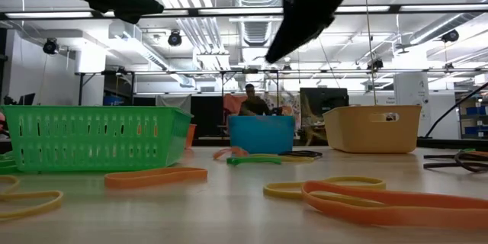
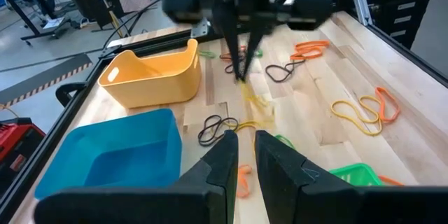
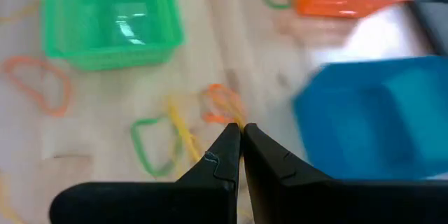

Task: Sort rubber bands into baskets
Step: Put the yellow rubberband into the blue bin

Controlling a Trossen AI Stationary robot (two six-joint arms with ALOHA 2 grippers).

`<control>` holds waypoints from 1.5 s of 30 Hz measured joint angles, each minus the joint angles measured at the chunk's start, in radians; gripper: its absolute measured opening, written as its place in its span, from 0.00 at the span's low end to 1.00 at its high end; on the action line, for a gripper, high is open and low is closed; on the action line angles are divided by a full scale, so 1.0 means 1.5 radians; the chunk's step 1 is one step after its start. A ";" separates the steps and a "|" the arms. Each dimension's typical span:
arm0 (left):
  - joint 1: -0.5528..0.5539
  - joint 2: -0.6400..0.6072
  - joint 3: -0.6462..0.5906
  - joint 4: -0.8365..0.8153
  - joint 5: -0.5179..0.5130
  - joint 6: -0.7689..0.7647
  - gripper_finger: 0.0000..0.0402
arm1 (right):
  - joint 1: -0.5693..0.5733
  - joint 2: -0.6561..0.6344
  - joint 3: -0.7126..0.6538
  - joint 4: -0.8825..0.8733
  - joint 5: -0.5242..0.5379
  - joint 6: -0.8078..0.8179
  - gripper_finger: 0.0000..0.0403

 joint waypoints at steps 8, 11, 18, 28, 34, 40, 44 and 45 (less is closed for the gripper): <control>0.000 0.001 0.000 0.000 0.000 0.000 0.09 | 0.018 -0.059 -0.030 0.092 0.019 -0.039 0.02; 0.000 0.001 0.000 0.002 0.000 0.000 0.09 | 0.018 -0.075 -0.031 0.117 0.051 -0.078 0.02; 0.000 0.001 0.000 0.004 0.000 0.000 0.09 | -0.009 -0.115 -0.013 0.195 0.095 -0.226 0.02; 0.000 0.001 0.000 0.008 0.000 -0.003 0.09 | -0.031 -0.130 0.068 0.212 0.018 -0.282 0.02; 0.000 0.002 0.000 0.008 0.000 -0.002 0.09 | -0.026 -0.127 0.105 0.144 -0.024 -0.225 0.02; 0.000 0.004 0.000 0.009 0.000 -0.006 0.09 | -0.027 -0.161 0.104 0.147 -0.061 -0.152 0.02; 0.000 0.005 0.000 0.010 0.000 -0.012 0.09 | -0.040 -0.151 0.099 0.076 -0.102 -0.083 0.02; 0.000 0.005 0.000 0.010 0.000 -0.018 0.09 | -0.040 -0.149 0.098 0.067 -0.097 -0.082 0.02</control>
